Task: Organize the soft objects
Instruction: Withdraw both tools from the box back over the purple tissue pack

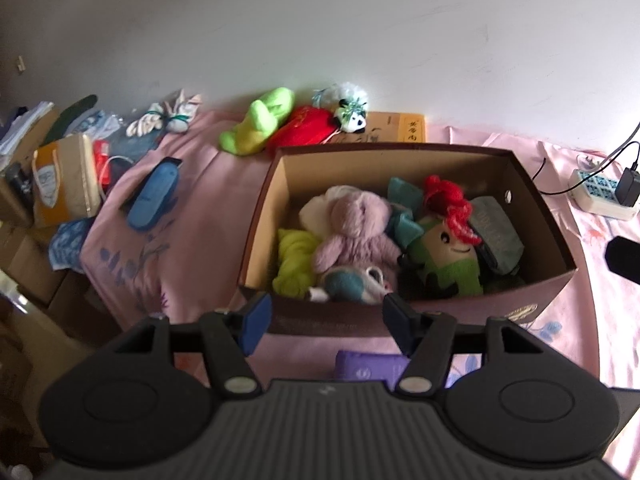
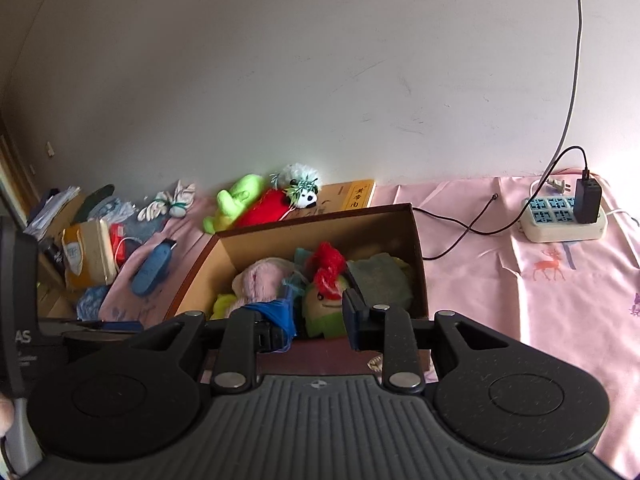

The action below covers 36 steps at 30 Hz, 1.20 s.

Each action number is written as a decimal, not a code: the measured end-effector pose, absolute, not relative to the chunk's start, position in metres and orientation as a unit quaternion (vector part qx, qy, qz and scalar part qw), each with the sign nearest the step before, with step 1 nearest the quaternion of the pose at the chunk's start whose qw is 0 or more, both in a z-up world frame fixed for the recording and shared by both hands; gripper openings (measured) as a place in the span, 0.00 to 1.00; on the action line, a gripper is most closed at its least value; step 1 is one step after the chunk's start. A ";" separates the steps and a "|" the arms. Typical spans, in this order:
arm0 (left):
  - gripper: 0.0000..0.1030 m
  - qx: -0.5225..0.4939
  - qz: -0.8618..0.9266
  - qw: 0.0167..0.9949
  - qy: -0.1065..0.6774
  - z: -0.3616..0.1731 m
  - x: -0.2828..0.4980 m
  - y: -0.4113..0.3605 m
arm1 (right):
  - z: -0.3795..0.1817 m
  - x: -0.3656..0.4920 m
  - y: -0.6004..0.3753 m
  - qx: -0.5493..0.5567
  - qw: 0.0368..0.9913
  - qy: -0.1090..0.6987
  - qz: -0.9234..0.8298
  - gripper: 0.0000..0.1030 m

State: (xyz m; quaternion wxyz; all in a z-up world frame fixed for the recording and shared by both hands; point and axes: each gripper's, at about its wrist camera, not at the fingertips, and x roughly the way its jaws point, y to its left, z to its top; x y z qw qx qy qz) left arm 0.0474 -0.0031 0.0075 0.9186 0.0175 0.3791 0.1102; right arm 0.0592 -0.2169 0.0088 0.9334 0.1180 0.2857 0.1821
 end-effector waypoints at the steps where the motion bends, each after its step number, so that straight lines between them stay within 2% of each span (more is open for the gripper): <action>1: 0.63 0.020 0.115 0.918 0.380 0.007 0.044 -0.006 | 0.009 0.056 -0.219 0.115 0.934 0.285 0.184 0.09; 21: 0.63 0.036 0.119 0.902 0.413 -0.010 -0.003 -0.055 | -0.010 0.015 -0.258 0.069 0.928 0.304 0.204 0.10; 36: 0.63 0.074 0.084 0.883 0.456 -0.032 0.000 -0.088 | -0.027 0.002 -0.282 0.023 0.941 0.295 0.161 0.10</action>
